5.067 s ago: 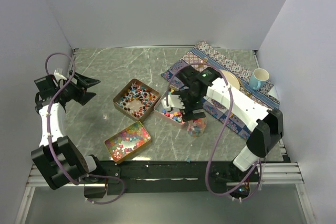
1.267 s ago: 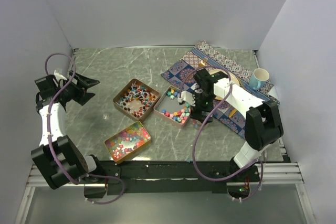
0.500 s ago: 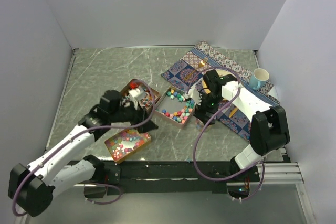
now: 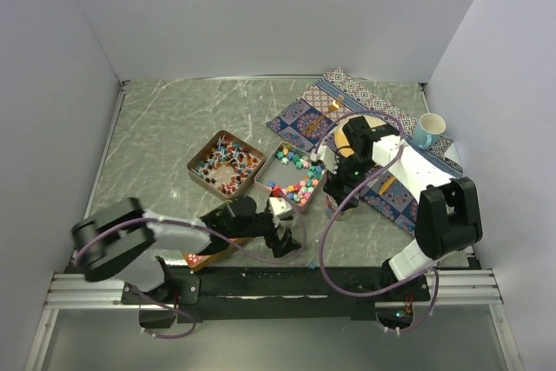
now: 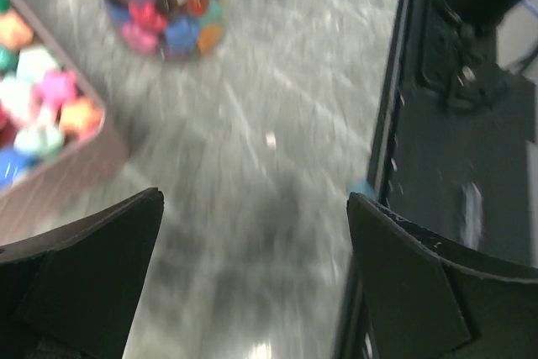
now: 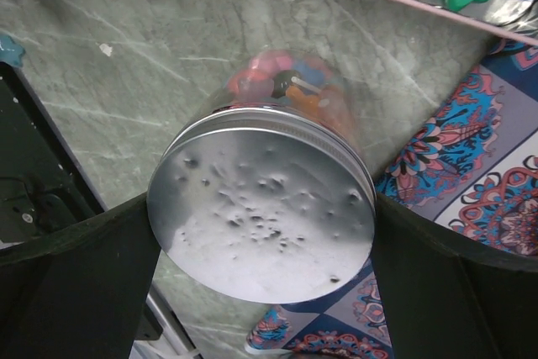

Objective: Pack the candies
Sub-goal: Close the bottle lid on the packing bottle.

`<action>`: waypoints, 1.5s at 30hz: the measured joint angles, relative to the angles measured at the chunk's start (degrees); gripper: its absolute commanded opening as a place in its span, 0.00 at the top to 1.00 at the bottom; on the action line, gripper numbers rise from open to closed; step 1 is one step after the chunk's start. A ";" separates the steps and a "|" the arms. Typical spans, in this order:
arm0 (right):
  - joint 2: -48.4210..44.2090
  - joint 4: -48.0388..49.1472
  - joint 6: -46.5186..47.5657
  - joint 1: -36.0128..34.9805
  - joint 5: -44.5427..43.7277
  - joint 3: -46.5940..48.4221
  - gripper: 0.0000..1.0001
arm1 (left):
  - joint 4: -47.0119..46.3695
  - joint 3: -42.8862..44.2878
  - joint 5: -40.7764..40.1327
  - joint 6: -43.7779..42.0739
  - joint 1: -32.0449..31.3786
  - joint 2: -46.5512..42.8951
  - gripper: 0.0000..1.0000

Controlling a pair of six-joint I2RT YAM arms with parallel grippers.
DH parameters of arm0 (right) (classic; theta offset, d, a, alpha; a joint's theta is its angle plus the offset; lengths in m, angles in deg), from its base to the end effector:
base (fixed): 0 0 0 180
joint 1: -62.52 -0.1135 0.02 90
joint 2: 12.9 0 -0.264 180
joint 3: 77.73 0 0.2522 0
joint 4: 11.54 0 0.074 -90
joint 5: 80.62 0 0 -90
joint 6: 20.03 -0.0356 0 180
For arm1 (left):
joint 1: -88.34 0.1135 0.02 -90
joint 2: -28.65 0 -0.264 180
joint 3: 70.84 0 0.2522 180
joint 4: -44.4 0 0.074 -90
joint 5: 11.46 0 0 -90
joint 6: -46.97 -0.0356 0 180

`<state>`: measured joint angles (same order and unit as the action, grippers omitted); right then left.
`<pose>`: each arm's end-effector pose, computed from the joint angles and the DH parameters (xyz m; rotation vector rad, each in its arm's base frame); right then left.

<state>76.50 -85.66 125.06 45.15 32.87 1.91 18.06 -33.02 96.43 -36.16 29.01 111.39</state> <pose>0.2603 0.0963 0.2287 -1.7189 2.2921 0.5141 0.1270 -0.2356 0.1629 1.0956 1.7076 -1.0572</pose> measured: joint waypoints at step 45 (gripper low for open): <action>-13.64 10.23 -6.84 -1.09 5.05 -15.65 0.00 | -43.56 21.73 -15.17 -4.17 -6.62 48.72 0.04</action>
<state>62.87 -75.43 118.22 44.06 37.92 -13.73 -25.50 -11.30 81.26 -40.33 22.39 160.11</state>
